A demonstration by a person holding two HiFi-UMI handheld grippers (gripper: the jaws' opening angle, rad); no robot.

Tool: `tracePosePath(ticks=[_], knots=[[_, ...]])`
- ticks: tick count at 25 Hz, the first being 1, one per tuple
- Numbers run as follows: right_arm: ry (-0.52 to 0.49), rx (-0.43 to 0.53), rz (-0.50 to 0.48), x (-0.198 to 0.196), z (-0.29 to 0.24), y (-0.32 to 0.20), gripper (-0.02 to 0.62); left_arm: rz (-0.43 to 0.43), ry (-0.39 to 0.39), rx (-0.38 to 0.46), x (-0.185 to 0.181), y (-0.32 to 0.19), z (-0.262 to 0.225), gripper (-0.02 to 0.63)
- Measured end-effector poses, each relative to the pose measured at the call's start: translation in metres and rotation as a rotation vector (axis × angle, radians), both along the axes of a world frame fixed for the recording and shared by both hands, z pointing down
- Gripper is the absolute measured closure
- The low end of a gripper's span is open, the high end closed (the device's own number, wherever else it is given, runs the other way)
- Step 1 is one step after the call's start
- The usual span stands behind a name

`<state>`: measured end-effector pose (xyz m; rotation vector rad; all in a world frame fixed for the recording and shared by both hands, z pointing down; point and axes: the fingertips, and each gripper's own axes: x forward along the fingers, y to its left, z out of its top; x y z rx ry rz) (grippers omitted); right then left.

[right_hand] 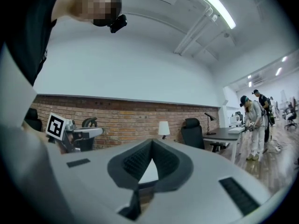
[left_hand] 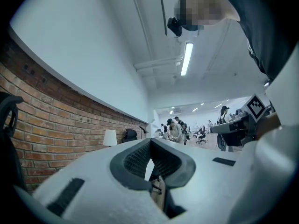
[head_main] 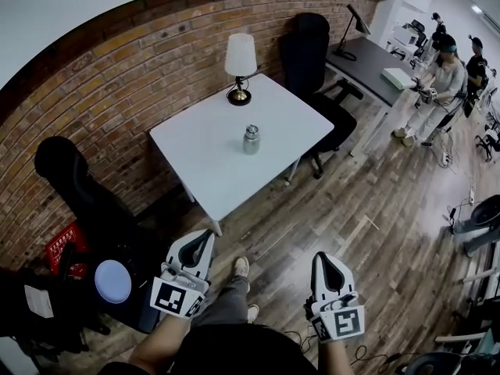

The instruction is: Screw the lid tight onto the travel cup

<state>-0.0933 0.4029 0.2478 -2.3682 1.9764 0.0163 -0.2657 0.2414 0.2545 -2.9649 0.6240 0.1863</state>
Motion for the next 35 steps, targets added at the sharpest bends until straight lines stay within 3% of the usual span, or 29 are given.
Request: tracePosePath(ticks=[7,13,23,30,35], knots=[[0.029,-0.085,0.005,0.043,0.017,-0.045,0.581,0.013,0.002,-0.034,0.048,-0.049,0.017,0.583],[0.068,-0.113,-0.016,0.099,0.010,-0.119,0.581,-0.007,0.024,-0.054,0.102,-0.126,0.025,0.583],[0.134,-0.204,-0.055,0.146,-0.010,-0.230,0.581,-0.002,0.074,-0.095,0.166,-0.243,0.027,0.583],[0.087,-0.199,-0.085,0.160,0.001,-0.270,0.581,0.023,0.039,-0.090,0.197,-0.263,0.028,0.583],[0.058,-0.191,-0.130,0.173,0.009,-0.286,0.581,-0.008,0.007,-0.095,0.204,-0.267,0.031,0.583]])
